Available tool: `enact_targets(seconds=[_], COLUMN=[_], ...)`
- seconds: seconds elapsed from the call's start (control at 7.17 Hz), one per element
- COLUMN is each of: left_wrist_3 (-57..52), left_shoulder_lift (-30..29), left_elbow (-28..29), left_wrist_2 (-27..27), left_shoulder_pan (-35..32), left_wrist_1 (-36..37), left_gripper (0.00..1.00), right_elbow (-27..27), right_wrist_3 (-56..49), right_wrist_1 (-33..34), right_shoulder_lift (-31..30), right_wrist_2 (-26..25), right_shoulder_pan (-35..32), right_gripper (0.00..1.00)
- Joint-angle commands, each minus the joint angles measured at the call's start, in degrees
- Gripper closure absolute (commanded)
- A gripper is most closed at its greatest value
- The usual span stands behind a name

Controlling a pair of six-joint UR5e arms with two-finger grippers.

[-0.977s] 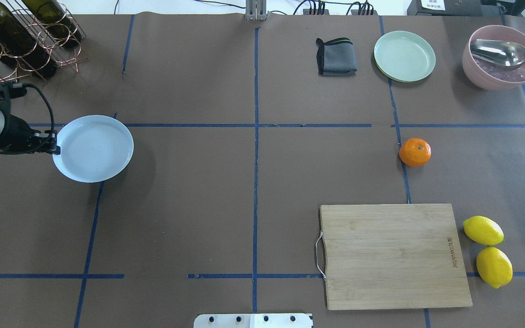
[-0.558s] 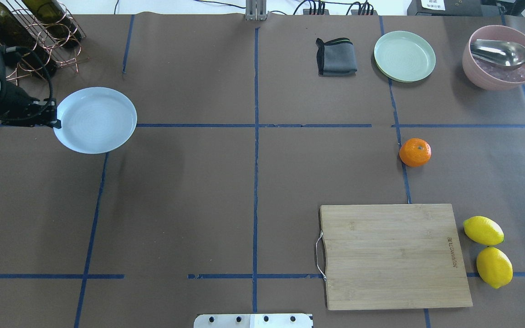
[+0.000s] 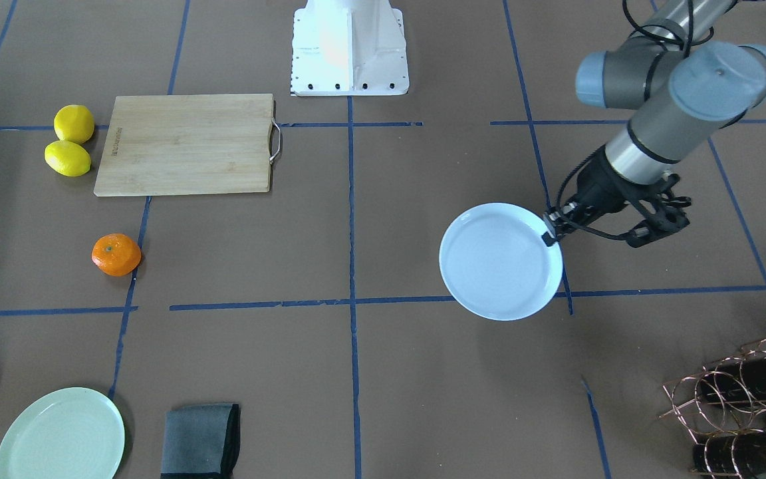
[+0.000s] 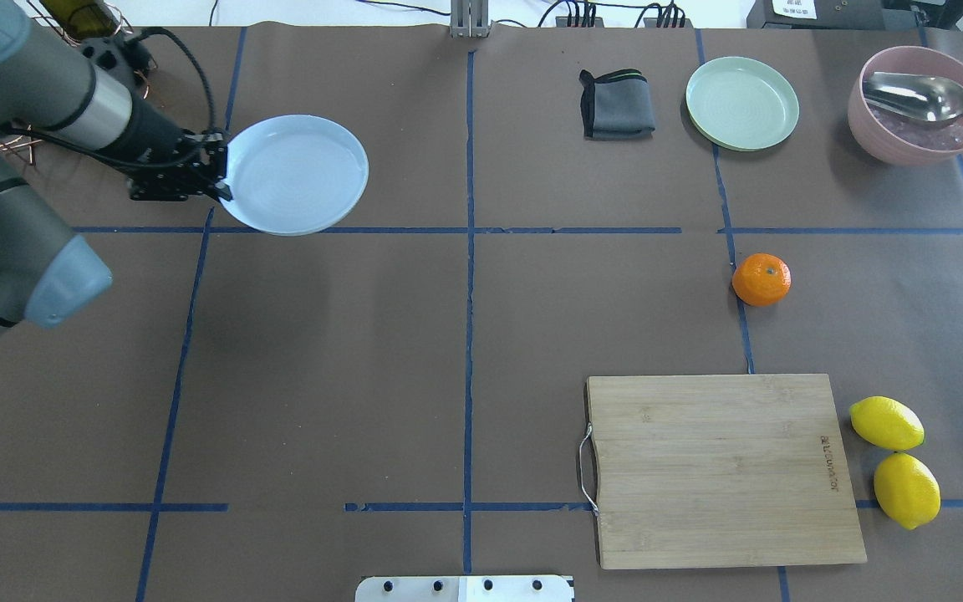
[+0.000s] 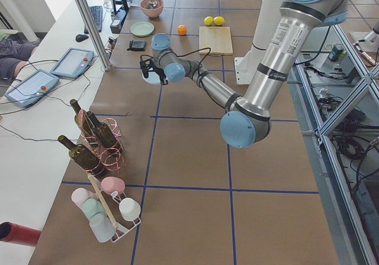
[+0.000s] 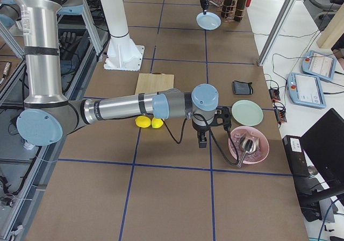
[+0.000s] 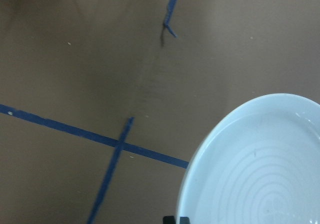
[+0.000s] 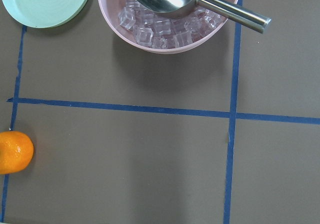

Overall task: Pick orange to plate
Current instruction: 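Slide the light blue plate with the left gripper toward the table center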

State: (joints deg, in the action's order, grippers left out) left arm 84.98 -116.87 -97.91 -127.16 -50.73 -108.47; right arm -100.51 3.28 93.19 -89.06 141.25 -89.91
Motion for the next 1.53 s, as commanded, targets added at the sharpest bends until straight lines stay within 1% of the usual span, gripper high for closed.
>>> enact_targets(seconds=[0.0,0.14,0.28,0.56,0.98,1.12,1.26,1.4], left_wrist_3=[11.8,12.1,12.2,13.3,13.5,12.7,12.4,10.9], left_shoulder_lift=[-7.9,-8.5,-8.7,-8.6,-8.5,-8.2,-8.1,-8.0], left_elbow=[1.7,2.5,4.6,9.8,10.3,10.3,9.8,9.7], left_wrist_2=[2.9,7.2,10.9,15.5,16.3,16.3,16.3,16.1], left_shoulder_pan=[8.9,12.6,15.0,18.9,20.3,20.2,19.5,17.2], left_wrist_1=[-0.9,-1.0,-2.3,-7.9,-8.8,-8.8,-8.5,-8.3], left_gripper=[1.0,1.0,1.0,1.0,1.0,0.07,0.0,0.0], right_elbow=[-0.5,-0.5,-0.5,-1.1,-1.3,-1.3,-1.3,-1.4], right_wrist_3=[0.8,0.8,0.8,0.8,0.8,0.8,0.9,0.9], right_wrist_1=[0.1,0.1,0.1,0.1,0.0,0.0,0.1,0.1], right_shoulder_lift=[0.4,0.4,0.4,0.2,-0.2,-0.1,0.1,0.4], right_wrist_2=[0.3,0.4,0.4,0.4,0.3,0.3,0.2,0.2], right_shoulder_pan=[0.0,0.0,0.0,0.0,0.0,0.0,0.0,0.3], right_gripper=[0.0,0.0,0.0,0.0,0.0,0.0,0.0,0.0])
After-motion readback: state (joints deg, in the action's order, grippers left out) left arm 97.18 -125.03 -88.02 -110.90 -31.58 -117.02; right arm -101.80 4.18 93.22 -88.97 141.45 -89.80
